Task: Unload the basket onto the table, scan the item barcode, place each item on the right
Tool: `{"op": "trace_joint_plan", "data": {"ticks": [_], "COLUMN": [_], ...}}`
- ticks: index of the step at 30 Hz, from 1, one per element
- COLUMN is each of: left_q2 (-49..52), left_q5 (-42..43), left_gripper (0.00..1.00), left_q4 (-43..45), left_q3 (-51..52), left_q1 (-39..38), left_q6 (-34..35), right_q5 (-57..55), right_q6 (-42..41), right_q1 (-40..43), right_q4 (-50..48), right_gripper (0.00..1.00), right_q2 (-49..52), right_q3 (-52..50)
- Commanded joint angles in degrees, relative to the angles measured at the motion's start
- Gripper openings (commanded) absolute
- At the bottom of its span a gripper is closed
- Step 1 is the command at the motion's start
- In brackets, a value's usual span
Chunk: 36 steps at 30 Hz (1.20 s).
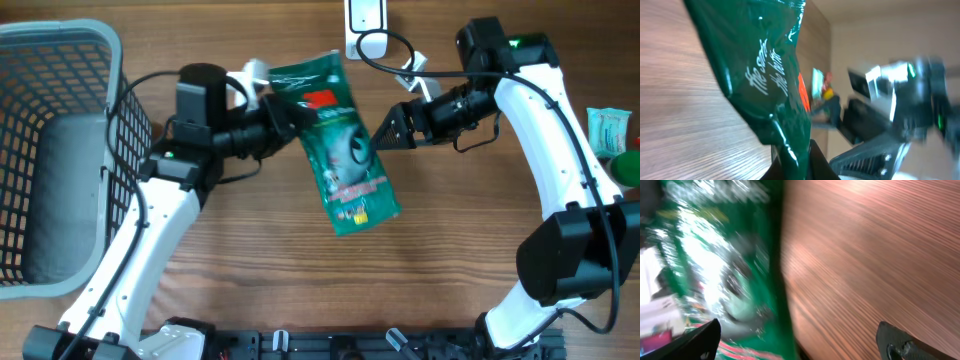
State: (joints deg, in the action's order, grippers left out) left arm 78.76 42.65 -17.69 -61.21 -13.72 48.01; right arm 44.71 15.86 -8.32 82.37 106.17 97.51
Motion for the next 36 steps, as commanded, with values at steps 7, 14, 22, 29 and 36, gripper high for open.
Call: {"op": "trace_joint_plan", "data": {"ticks": [7, 14, 22, 29, 36], "left_q2": [0.00, 0.00, 0.00, 0.00, 0.00], "left_q5": [-15.54, -15.47, -6.84, -1.75, -4.85], "left_gripper": [0.04, 0.04, 0.04, 0.04, 0.04], "left_q4": [-7.13, -9.31, -9.55, -9.60, -10.60], "left_q3": [0.24, 0.24, 0.24, 0.24, 0.24], "left_q1": [7.13, 7.08, 7.10, 7.13, 7.13], "left_q6": [41.07, 53.37, 62.64, 65.00, 64.89], "right_q5": [-8.20, -0.92, -2.84, -4.57, -4.85], "right_q6": [-7.56, 7.52, 11.32, 10.80, 9.25], "right_q1": [-0.28, -1.29, -4.26, -4.44, -5.31], "right_q4": [-0.68, -1.44, -7.98, -15.87, -30.36], "right_gripper": [1.00, 0.99, 0.93, 1.00, 1.00], "right_q2": [-6.01, -17.77, -21.59, -20.31, -23.89], "right_q3": [-0.44, -0.46, -0.46, -0.46, -0.37]}}
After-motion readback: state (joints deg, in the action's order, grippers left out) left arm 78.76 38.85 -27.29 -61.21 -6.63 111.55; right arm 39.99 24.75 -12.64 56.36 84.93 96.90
